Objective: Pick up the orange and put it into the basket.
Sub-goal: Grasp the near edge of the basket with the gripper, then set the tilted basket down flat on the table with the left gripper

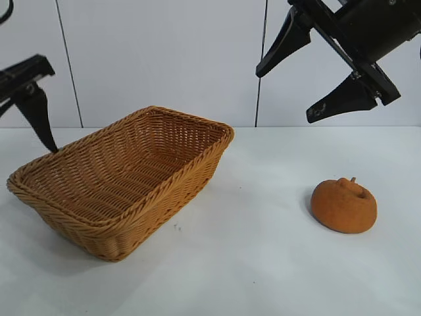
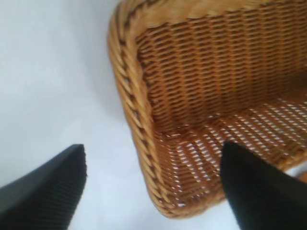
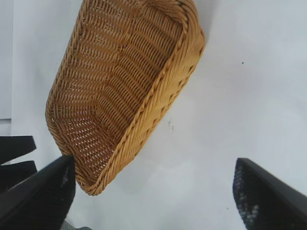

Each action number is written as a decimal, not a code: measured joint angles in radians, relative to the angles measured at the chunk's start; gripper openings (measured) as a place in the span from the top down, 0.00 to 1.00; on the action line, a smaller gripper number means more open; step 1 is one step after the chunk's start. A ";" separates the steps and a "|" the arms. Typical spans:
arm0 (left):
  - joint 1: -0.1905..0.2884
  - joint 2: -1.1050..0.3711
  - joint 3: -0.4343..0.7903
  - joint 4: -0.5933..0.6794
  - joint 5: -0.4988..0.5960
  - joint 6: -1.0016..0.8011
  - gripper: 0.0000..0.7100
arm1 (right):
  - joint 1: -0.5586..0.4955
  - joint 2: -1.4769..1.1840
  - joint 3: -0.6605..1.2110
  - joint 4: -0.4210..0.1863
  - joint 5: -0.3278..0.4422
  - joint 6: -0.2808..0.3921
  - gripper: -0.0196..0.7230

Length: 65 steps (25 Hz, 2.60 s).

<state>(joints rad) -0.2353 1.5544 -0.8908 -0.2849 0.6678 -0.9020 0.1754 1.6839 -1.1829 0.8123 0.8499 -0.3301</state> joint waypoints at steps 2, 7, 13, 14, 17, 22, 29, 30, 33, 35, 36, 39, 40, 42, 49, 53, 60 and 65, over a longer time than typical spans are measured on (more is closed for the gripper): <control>-0.007 0.014 0.015 -0.014 -0.024 0.008 0.23 | 0.000 0.000 0.000 0.001 0.000 0.000 0.15; -0.042 0.037 0.018 -0.023 -0.102 0.008 0.23 | 0.000 0.000 0.000 0.001 0.000 0.000 0.15; -0.051 0.140 0.018 -0.026 -0.169 0.003 0.23 | 0.000 0.000 0.000 0.001 0.000 0.007 0.15; -0.051 0.164 0.018 -0.026 -0.201 0.003 0.23 | 0.000 0.000 0.000 0.001 0.000 0.007 0.15; -0.051 0.226 0.018 -0.026 -0.278 0.003 0.23 | 0.000 0.000 0.000 0.001 0.000 0.008 0.15; -0.051 0.262 0.018 -0.026 -0.306 0.002 0.24 | 0.000 0.000 0.000 0.001 0.000 0.010 0.15; -0.051 0.262 0.016 -0.037 -0.288 -0.014 0.86 | 0.000 0.000 0.000 0.001 0.000 0.010 0.15; -0.050 0.262 0.007 -0.040 -0.279 -0.011 0.88 | 0.000 0.000 0.000 0.001 0.000 0.010 0.15; -0.050 0.262 -0.049 -0.048 -0.163 0.016 0.88 | 0.000 0.000 0.000 0.001 0.000 0.010 0.15; -0.046 0.263 -0.112 -0.046 -0.102 0.052 0.88 | 0.000 0.000 0.000 0.001 0.000 0.010 0.15; -0.040 0.265 -0.148 -0.046 -0.078 0.073 0.88 | 0.000 0.000 -0.001 0.001 0.000 0.010 0.15; -0.007 0.268 -0.249 -0.070 -0.018 0.148 0.88 | 0.000 0.000 -0.003 0.001 0.004 0.010 0.15; 0.007 0.268 -0.282 -0.081 -0.005 0.187 0.88 | 0.000 0.000 -0.003 0.001 0.004 0.010 0.15; 0.039 0.270 -0.337 -0.099 0.035 0.270 0.88 | 0.000 0.000 -0.003 0.001 0.004 0.010 0.15; 0.068 0.348 -0.498 -0.105 0.212 0.515 0.88 | 0.000 0.000 -0.003 0.001 0.004 0.010 0.15; 0.056 0.400 -0.568 -0.104 0.263 0.603 0.88 | 0.000 0.000 -0.003 0.001 0.005 0.010 0.15; 0.038 0.491 -0.603 -0.097 0.334 0.772 0.88 | 0.000 0.000 -0.003 0.001 0.010 0.010 0.15; 0.038 0.553 -0.603 -0.098 0.328 0.808 0.88 | 0.000 0.000 -0.003 0.000 0.010 0.010 0.15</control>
<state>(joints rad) -0.1968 2.1070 -1.4941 -0.3829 0.9953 -0.0943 0.1754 1.6839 -1.1859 0.8120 0.8602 -0.3201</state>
